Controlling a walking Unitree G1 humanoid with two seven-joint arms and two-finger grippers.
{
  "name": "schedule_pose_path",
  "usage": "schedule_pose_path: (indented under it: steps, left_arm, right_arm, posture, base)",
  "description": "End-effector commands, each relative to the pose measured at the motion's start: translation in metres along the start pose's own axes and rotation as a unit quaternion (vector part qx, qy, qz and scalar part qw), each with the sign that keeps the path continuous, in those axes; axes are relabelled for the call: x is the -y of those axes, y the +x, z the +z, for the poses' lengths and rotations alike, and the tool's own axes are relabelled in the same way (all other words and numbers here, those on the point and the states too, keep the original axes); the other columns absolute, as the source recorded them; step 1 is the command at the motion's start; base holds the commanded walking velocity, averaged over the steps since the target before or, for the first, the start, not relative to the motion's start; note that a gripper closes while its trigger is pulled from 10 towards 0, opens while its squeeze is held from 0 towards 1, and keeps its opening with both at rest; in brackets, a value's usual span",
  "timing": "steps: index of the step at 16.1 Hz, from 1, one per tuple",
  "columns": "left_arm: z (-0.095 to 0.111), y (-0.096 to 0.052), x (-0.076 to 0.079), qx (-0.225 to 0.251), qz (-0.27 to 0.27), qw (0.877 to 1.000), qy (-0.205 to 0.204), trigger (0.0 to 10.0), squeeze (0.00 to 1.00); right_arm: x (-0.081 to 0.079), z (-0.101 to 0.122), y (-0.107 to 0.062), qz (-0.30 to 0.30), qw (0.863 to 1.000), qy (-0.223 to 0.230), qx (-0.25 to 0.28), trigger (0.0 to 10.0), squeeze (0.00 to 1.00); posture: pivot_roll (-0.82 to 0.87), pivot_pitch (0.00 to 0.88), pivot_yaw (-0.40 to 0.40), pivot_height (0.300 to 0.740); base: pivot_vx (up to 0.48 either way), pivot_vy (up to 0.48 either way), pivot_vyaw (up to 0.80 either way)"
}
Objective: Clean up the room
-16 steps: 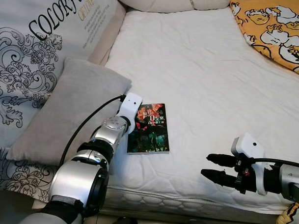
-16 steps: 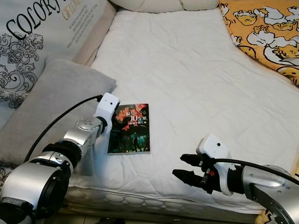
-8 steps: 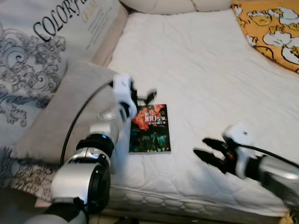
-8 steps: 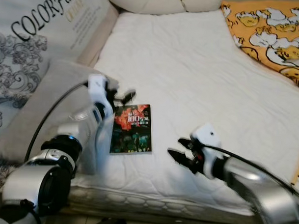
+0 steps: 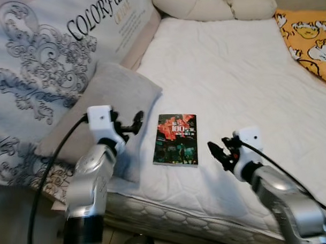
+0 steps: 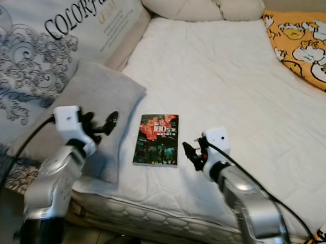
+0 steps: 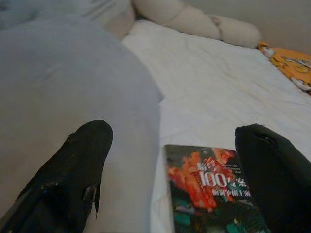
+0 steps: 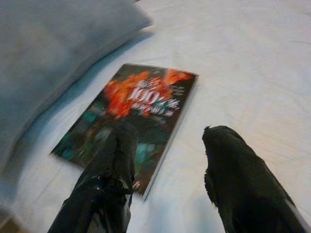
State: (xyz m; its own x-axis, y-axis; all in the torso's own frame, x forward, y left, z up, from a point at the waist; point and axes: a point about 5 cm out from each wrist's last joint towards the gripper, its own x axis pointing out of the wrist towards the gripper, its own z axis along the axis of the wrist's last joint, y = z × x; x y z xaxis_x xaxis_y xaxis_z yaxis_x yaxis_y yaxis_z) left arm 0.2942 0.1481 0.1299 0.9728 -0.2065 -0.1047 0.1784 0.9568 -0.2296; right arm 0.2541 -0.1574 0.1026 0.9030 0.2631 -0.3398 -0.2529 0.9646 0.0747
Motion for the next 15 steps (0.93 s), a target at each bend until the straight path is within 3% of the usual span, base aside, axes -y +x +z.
schedule_pose_path:
  steps: [1, 5, 7, 15]
  left_arm:
    - [0.0, -0.005, -0.003, -0.006, 0.018, 1.0, 0.001, 10.0, 0.06]
    - [0.001, -0.022, -0.009, -0.006, 0.029, 0.999, 0.031, 10.0, 0.04]
    - [-0.003, -0.028, -0.011, -0.025, 0.035, 0.997, 0.067, 10.0, 0.03]
    - [-0.005, -0.028, -0.02, -0.039, 0.041, 0.992, 0.113, 10.0, 0.04]
  right_arm:
    - [0.011, 0.003, 0.0, -0.041, 0.999, 0.003, 0.013, 10.0, 0.0]
    - [0.01, 0.0, 0.001, -0.051, 0.999, -0.003, 0.016, 10.0, 0.0]
    - [0.004, 0.0, 0.004, -0.049, 0.999, -0.009, 0.021, 10.0, 0.0]
    - [0.001, -0.006, 0.008, -0.065, 0.998, -0.013, 0.021, 10.0, 0.0]
  posture:
    - [-0.03, 0.0, 0.039, 0.74]
    - [-0.02, 0.0, 0.018, 0.74]
    - [-0.01, 0.0, 0.006, 0.74]
    - [-0.01, 0.0, 0.006, 0.74]
  base:
    - [0.0, 0.0, 0.0]
    - [0.0, 0.0, 0.0]
    - [0.0, -0.437, 0.0]
    - [0.0, -0.413, 0.0]
